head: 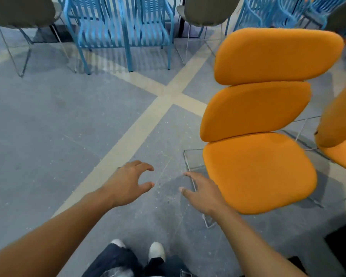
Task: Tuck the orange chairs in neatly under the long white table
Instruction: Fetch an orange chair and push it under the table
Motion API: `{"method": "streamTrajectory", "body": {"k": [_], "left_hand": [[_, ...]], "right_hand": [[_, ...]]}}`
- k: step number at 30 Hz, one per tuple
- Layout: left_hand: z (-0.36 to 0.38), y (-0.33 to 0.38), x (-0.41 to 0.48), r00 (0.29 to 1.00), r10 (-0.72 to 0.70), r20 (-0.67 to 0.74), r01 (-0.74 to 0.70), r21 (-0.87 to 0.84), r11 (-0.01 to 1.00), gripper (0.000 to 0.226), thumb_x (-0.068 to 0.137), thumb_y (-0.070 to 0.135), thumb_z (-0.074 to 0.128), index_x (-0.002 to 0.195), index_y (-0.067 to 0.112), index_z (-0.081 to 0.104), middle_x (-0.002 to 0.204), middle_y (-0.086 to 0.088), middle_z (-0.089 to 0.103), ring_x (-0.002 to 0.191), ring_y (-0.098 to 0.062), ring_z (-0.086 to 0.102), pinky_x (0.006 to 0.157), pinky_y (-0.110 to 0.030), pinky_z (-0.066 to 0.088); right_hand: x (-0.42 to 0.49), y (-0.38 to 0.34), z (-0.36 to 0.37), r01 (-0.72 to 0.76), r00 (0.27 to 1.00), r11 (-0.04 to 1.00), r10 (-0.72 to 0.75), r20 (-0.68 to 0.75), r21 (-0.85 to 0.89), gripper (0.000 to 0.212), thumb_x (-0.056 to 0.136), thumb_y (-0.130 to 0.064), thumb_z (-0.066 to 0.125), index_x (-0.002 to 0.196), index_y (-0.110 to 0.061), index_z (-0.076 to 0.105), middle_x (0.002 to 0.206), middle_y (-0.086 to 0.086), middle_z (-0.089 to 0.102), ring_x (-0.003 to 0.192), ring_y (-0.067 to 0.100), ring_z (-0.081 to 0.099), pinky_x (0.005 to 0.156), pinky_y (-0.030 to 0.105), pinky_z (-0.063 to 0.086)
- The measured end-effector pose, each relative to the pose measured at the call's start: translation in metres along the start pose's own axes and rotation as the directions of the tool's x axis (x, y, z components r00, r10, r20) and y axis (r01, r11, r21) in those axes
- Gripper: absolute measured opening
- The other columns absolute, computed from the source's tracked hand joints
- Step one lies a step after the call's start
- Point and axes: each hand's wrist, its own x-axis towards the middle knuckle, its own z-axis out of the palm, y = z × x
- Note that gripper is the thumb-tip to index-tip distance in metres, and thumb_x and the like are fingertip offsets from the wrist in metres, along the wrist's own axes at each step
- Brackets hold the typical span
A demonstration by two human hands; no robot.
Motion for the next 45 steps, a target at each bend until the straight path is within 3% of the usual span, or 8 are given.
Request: {"method": "streamTrajectory", "body": {"k": [10, 18, 22, 25, 31, 38, 45], "left_hand": [[-0.093, -0.042, 0.168, 0.982, 0.176, 0.07, -0.175, -0.02, 0.984, 0.046, 0.089, 0.048, 0.061, 0.131, 0.033, 0.053, 0.136, 0.009, 0.051, 0.124, -0.013, 0.048, 0.108, -0.031, 0.036], [-0.198, -0.073, 0.305, 0.931, 0.338, 0.138, -0.344, 0.021, 0.939, 0.045, 0.089, 0.049, 0.06, 0.13, 0.032, 0.054, 0.135, 0.008, 0.053, 0.122, -0.011, 0.05, 0.104, -0.026, 0.037], [-0.236, -0.077, 0.363, 0.899, 0.404, 0.168, -0.418, 0.051, 0.907, 0.044, 0.089, 0.05, 0.06, 0.129, 0.033, 0.055, 0.134, 0.008, 0.055, 0.119, -0.01, 0.05, 0.102, -0.025, 0.037], [-0.255, -0.067, 0.406, 0.873, 0.452, 0.181, -0.467, 0.049, 0.883, 0.043, 0.089, 0.049, 0.06, 0.128, 0.033, 0.055, 0.132, 0.008, 0.055, 0.117, -0.009, 0.05, 0.099, -0.023, 0.037], [-0.27, -0.03, 0.483, 0.811, 0.549, 0.203, -0.569, 0.051, 0.821, 0.044, 0.089, 0.048, 0.06, 0.129, 0.031, 0.055, 0.135, 0.007, 0.054, 0.118, -0.01, 0.05, 0.098, -0.023, 0.037], [-0.29, 0.044, 0.578, 0.757, 0.618, 0.213, -0.644, 0.082, 0.76, 0.042, 0.088, 0.047, 0.062, 0.128, 0.034, 0.055, 0.132, 0.008, 0.055, 0.114, -0.012, 0.052, 0.098, -0.027, 0.041], [-0.301, 0.122, 0.649, 0.671, 0.703, 0.235, -0.736, 0.1, 0.669, 0.044, 0.089, 0.047, 0.061, 0.13, 0.03, 0.056, 0.134, 0.006, 0.056, 0.119, -0.014, 0.052, 0.102, -0.029, 0.039]], "right_hand": [[0.122, -0.034, -0.058, -0.115, 0.954, 0.968, 0.169, -0.246, 0.221, 0.062, 0.096, -0.043, 0.066, 0.151, -0.036, 0.04, 0.16, -0.01, 0.035, 0.145, 0.02, 0.037, 0.115, 0.048, 0.035], [0.216, -0.083, -0.126, -0.236, 0.783, 0.847, 0.456, -0.424, 0.476, 0.065, 0.097, -0.044, 0.063, 0.154, -0.034, 0.035, 0.161, -0.009, 0.034, 0.143, 0.025, 0.039, 0.112, 0.047, 0.039], [0.236, -0.093, -0.167, -0.211, 0.643, 0.775, 0.568, -0.513, 0.595, 0.062, 0.096, -0.049, 0.062, 0.151, -0.037, 0.039, 0.157, -0.008, 0.039, 0.138, 0.025, 0.043, 0.107, 0.05, 0.043], [0.244, -0.094, -0.201, -0.175, 0.531, 0.729, 0.636, -0.56, 0.662, 0.061, 0.096, -0.053, 0.059, 0.152, -0.037, 0.038, 0.157, -0.008, 0.039, 0.138, 0.025, 0.043, 0.108, 0.05, 0.042], [0.266, -0.092, -0.264, -0.117, 0.396, 0.71, 0.675, -0.623, 0.695, 0.063, 0.093, -0.062, 0.056, 0.15, -0.04, 0.039, 0.155, -0.01, 0.041, 0.138, 0.022, 0.044, 0.108, 0.052, 0.042], [0.311, -0.067, -0.348, -0.067, 0.329, 0.723, 0.667, -0.669, 0.688, 0.068, 0.088, -0.067, 0.059, 0.148, -0.039, 0.043, 0.152, -0.006, 0.044, 0.128, 0.021, 0.048, 0.102, 0.051, 0.047], [0.354, -0.039, -0.42, -0.132, 0.305, 0.721, 0.682, -0.665, 0.68, 0.078, 0.085, -0.063, 0.067, 0.152, -0.031, 0.04, 0.154, 0.001, 0.043, 0.138, 0.022, 0.043, 0.108, 0.052, 0.043]]}}
